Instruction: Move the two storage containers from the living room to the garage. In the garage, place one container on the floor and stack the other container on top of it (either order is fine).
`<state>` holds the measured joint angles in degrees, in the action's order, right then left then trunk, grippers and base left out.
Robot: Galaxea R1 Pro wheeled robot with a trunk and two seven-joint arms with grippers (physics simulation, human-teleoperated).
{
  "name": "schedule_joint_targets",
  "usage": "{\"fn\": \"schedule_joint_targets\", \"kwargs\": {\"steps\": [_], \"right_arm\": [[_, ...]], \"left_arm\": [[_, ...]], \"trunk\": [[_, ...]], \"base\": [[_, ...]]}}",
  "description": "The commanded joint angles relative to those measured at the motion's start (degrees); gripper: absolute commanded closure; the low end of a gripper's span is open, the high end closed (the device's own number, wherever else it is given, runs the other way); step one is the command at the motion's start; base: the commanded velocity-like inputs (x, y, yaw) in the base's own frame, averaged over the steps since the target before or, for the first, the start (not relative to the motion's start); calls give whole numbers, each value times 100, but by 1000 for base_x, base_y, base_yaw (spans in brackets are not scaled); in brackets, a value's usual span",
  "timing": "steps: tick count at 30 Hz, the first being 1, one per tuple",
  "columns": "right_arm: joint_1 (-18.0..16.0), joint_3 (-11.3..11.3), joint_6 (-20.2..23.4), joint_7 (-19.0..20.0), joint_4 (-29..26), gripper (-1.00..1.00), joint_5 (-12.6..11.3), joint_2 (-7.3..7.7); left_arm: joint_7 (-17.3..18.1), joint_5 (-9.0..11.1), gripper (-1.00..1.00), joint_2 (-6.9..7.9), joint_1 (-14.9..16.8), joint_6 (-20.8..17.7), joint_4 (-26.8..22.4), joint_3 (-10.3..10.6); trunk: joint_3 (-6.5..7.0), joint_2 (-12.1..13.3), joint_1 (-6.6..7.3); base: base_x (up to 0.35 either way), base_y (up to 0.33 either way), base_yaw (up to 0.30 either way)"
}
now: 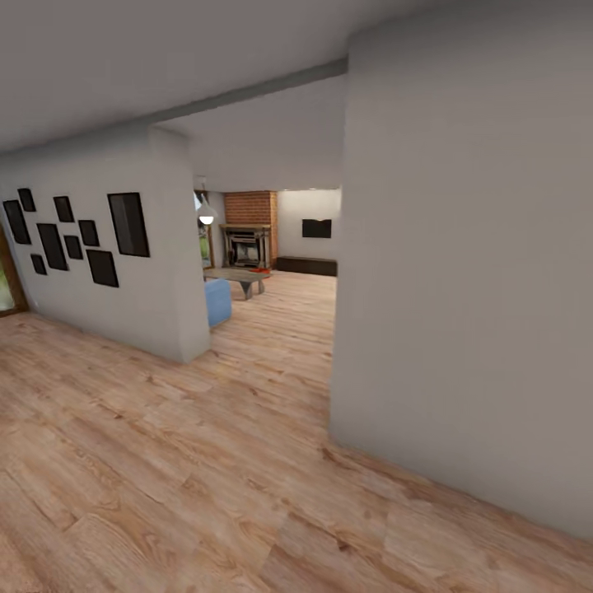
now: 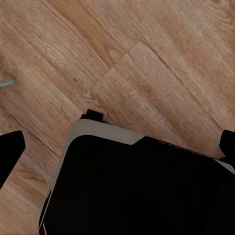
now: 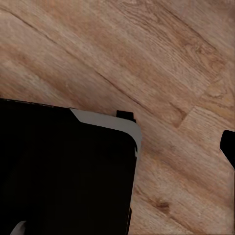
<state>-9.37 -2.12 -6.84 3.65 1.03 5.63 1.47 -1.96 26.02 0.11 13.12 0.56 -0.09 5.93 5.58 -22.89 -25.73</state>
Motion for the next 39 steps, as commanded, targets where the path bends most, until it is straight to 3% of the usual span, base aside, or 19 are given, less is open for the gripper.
{"fn": "schedule_joint_targets", "kwargs": {"steps": [1,39], "right_arm": [[-4,-16,-27,4,11,-100,44,2],[-4,-8,-48,5,11,-100,52,11]], "left_arm": [[-15,44,-100,-1,0,6,0,49],[-15,44,-100,2,-1,-12,0,49]], "trunk": [[-2,-3,-5],[-2,-3,-5]], "base": [[322,0,279],[322,0,279]]}}
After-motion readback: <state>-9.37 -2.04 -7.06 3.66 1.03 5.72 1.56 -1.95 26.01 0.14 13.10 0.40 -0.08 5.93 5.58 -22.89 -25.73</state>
